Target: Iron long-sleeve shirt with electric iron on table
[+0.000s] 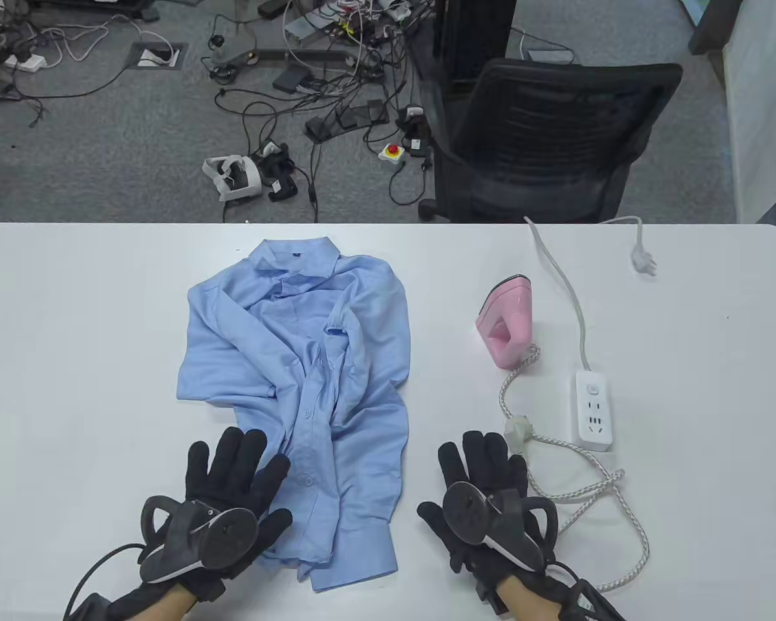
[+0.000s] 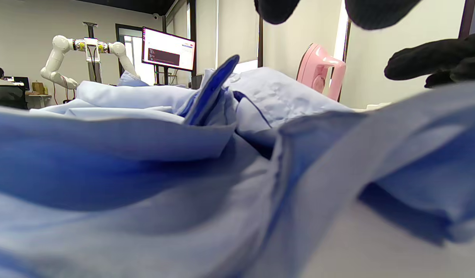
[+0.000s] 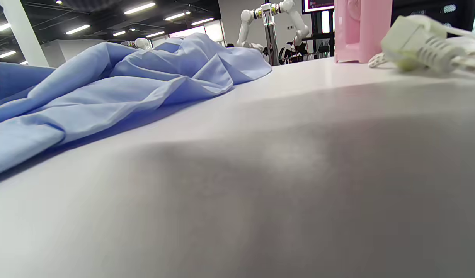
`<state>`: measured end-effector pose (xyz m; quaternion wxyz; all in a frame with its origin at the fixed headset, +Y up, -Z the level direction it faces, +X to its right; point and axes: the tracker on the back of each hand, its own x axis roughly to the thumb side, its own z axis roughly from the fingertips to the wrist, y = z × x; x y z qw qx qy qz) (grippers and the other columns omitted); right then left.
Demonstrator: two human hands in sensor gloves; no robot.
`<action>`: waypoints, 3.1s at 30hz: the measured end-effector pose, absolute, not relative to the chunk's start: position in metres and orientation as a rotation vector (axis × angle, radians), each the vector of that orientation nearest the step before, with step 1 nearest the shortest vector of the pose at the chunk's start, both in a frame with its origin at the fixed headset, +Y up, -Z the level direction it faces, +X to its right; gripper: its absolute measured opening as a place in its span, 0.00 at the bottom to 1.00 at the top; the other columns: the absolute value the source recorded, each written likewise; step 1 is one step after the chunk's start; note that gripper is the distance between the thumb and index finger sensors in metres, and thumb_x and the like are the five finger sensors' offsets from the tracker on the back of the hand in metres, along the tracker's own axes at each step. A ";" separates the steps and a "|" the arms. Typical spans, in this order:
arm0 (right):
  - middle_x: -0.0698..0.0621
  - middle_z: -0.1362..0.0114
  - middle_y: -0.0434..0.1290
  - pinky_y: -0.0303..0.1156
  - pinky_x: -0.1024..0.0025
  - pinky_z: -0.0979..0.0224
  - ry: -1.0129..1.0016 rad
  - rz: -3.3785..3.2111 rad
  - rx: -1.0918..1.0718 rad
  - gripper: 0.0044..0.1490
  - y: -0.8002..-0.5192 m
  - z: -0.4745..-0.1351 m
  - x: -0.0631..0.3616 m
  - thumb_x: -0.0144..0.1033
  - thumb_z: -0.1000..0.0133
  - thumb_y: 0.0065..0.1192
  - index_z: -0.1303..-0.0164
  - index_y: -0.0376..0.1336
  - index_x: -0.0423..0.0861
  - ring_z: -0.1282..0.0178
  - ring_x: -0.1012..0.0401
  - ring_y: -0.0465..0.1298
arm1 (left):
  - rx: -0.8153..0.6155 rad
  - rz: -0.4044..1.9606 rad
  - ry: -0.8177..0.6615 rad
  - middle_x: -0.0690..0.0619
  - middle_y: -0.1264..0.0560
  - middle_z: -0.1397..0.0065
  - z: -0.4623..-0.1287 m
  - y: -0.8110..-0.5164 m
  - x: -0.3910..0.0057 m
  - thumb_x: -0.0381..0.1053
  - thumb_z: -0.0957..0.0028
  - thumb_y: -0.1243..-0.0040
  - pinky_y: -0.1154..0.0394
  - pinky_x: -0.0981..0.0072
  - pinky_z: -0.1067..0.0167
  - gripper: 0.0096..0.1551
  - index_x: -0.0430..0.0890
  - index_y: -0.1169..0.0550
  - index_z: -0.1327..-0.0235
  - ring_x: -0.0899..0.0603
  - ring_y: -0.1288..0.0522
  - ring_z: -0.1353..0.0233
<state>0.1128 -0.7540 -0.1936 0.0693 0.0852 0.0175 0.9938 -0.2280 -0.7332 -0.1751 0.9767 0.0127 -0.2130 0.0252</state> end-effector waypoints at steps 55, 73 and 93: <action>0.50 0.43 0.74 0.78 0.61 0.55 0.277 3.279 -0.388 0.46 -0.765 -0.291 0.170 0.55 0.56 0.62 0.28 0.47 0.61 0.54 0.54 0.80 | -0.064 0.134 -0.452 0.47 0.67 0.15 -0.179 -0.736 -0.235 0.73 0.44 0.54 0.65 0.28 0.29 0.44 0.61 0.54 0.22 0.35 0.65 0.16; 0.48 0.54 0.77 0.80 0.63 0.61 -0.257 2.930 -0.318 0.43 -0.703 -0.254 0.205 0.49 0.55 0.55 0.31 0.51 0.46 0.68 0.58 0.81 | -0.102 0.163 -0.446 0.48 0.71 0.17 -0.180 -0.742 -0.233 0.74 0.44 0.56 0.66 0.28 0.30 0.45 0.62 0.61 0.25 0.35 0.64 0.17; 0.45 0.49 0.75 0.79 0.65 0.62 -0.097 2.753 -0.659 0.39 -0.727 -0.262 0.304 0.43 0.54 0.57 0.30 0.54 0.50 0.66 0.57 0.80 | -0.128 0.183 -0.452 0.48 0.72 0.17 -0.181 -0.742 -0.234 0.74 0.44 0.56 0.66 0.28 0.30 0.46 0.63 0.62 0.25 0.35 0.64 0.17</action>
